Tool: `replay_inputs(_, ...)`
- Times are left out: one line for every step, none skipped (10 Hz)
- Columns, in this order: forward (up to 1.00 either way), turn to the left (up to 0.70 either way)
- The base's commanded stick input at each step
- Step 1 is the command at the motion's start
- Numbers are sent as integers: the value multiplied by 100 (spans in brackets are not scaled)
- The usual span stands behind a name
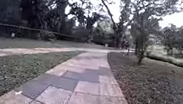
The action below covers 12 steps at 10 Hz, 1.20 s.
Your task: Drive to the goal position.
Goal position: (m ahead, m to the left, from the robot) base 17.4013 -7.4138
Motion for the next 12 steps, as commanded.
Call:
replay_inputs(70,0)
replay_inputs(70,0)
replay_inputs(70,0)
replay_inputs(70,0)
replay_inputs(70,0)
replay_inputs(70,0)
replay_inputs(70,0)
replay_inputs(70,0)
replay_inputs(70,0)
replay_inputs(70,0)
replay_inputs(70,0)
replay_inputs(70,0)
